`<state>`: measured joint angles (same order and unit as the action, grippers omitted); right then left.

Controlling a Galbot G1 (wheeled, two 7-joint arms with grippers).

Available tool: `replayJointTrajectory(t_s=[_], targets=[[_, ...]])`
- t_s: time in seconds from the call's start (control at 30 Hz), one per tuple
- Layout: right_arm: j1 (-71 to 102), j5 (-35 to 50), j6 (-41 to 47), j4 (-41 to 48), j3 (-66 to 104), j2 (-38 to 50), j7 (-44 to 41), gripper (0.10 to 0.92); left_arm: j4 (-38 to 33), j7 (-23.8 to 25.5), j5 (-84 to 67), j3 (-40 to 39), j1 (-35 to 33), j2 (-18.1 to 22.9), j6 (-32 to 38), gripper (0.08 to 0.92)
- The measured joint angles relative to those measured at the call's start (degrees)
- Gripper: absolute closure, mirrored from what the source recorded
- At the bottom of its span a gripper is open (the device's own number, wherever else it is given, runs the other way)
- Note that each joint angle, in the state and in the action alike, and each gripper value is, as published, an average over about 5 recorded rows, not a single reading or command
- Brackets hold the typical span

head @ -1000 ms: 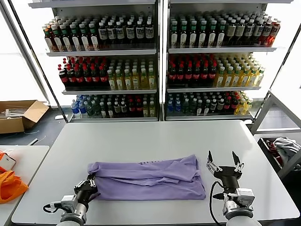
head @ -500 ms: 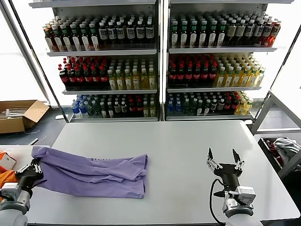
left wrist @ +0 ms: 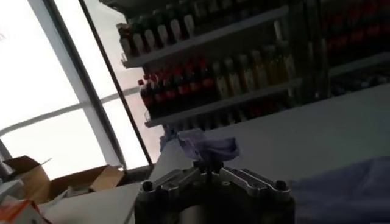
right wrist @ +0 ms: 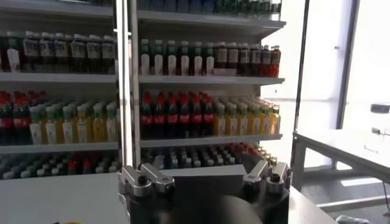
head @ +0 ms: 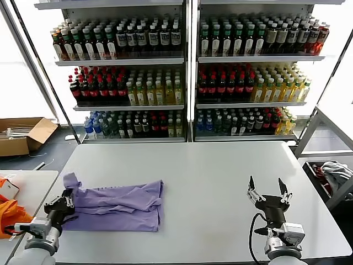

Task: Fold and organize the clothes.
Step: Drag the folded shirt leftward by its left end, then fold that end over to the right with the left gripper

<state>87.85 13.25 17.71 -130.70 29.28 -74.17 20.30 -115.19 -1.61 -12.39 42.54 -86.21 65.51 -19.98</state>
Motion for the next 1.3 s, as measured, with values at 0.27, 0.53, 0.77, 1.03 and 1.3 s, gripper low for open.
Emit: replayJointTrajectory(t_s=[0.27,0.53,0.77,1.03,1.3], targets=[[2.6,-0.5,-0.5,-1.5,1.6,-0.7,0.0,0.203,-0.7,-1.4,-0.4,-10.2,2.6,3.6,-2.4,0.904],[5.1,-1.4,-1.0,-2.2,2.7,-1.8,0.1,0.203,-2.7,-2.5,-0.4,-18.8,5.1,5.3,-4.8,0.904],[6.5,-2.4,-1.4,-2.4,2.9,-3.1,0.0,0.203,-3.4,-2.9,-0.2,-24.5,6.7,6.3,-6.1,0.904],[7.0,-3.3,-1.6,-2.3,2.9,-3.9,-0.2,0.203,-1.3,-2.9,0.2,-28.4,8.6,7.8,-6.4,0.870],[6.7,-3.6,-1.8,-1.5,2.7,-3.7,-0.3,0.203,0.4,-2.9,-1.9,-30.7,8.8,9.1,-5.0,0.646]])
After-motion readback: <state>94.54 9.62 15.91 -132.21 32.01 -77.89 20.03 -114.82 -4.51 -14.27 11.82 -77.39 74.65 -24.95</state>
